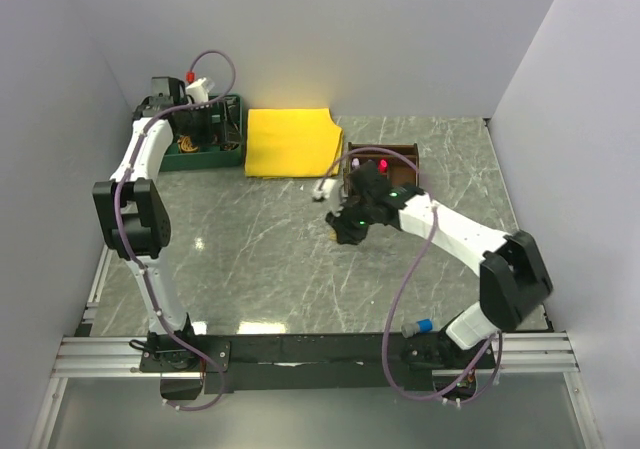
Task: Sort the stationery into containers
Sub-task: Pick up the stationery from the center of the board, then place the stationery in the storage box.
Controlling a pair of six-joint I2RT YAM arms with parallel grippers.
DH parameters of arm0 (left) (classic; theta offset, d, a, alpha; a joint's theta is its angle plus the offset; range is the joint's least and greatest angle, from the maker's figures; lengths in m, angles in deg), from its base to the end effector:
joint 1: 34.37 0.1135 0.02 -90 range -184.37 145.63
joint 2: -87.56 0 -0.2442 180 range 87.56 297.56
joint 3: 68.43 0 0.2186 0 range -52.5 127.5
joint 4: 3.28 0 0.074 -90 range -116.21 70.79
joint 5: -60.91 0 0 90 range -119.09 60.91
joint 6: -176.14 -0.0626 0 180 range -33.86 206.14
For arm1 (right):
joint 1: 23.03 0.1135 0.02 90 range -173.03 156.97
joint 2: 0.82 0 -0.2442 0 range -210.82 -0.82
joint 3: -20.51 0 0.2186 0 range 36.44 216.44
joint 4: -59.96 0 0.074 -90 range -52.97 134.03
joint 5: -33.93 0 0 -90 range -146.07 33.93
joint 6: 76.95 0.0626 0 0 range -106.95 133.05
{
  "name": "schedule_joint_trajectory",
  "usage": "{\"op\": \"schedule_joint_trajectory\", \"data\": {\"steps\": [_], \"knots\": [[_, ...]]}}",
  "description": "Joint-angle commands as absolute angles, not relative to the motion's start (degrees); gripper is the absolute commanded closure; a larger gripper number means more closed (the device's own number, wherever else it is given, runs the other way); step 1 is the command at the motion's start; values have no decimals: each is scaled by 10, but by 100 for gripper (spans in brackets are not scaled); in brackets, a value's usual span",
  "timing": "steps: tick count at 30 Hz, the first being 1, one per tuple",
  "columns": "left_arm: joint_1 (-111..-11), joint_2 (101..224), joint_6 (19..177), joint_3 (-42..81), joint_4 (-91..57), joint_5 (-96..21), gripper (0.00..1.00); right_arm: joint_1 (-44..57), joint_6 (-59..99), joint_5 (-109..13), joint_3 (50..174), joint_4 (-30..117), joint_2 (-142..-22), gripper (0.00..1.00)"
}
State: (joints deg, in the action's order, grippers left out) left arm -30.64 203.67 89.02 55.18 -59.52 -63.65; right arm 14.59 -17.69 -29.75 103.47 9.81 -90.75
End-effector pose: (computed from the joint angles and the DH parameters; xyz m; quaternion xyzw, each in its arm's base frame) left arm 0.4284 -0.0077 0.2669 0.0530 0.8982 -0.2755 0.3385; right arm 0.2265 0.2096 0.2219 -0.5780 0.7364 0.2345 0.2620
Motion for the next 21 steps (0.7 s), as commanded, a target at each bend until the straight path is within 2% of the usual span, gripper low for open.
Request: {"op": "schedule_joint_trajectory", "data": {"steps": [1, 3, 9, 21], "knots": [[-316, 2051, 935, 569, -571, -751, 1, 86, 18, -445, 969, 192, -822, 100], [-323, 2056, 939, 560, -564, -765, 0, 48, 77, -499, 945, 210, -801, 100], [-341, 2071, 930, 580, -573, -757, 0, -35, 144, -548, 918, 221, -804, 100], [-341, 2059, 924, 560, -571, -739, 1, -110, 216, -592, 951, 235, -883, 100]]}}
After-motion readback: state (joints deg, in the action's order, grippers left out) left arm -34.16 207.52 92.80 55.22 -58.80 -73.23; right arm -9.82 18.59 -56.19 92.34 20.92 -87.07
